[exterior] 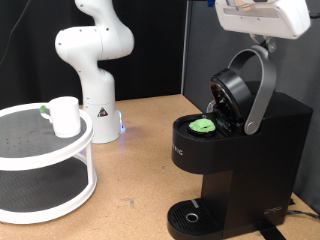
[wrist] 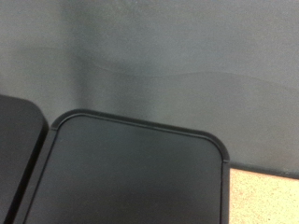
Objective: Make a cup of coffee with the keurig machine
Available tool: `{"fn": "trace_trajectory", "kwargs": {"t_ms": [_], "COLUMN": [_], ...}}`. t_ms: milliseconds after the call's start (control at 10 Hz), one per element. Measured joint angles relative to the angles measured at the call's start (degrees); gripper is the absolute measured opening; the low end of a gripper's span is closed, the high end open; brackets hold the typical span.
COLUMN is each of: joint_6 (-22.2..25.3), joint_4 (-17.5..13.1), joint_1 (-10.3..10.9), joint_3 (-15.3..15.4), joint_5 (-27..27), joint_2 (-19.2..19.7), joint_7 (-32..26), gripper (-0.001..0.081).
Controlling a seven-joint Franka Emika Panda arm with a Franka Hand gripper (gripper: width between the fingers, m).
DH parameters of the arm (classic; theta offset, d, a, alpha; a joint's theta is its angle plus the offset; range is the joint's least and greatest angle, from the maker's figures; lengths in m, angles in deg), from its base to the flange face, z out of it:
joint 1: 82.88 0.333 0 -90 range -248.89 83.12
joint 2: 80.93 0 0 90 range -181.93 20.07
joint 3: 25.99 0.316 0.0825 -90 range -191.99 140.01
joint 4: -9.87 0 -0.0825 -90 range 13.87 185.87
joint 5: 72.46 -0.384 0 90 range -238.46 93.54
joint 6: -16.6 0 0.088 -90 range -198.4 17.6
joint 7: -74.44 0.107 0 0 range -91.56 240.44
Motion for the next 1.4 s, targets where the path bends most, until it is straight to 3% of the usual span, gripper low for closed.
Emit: {"fn": "trace_trajectory", "kwargs": {"t_ms": [500,900,1400], "joint_6": [5.87,6.36,6.52], "joint_4": [1.35,4.35,5.17], "joint_1": [-1.77,-3.66,-5.27], "joint_3": [-3.45,-5.74,-7.83], "joint_5": [-0.17,0.17,0.18], "joint_2": [-2.08,-2.59,-2.58], "joint_7": [-4.91,-8.17,-11.58], "gripper": [0.0000,0.0000,0.0000]}}
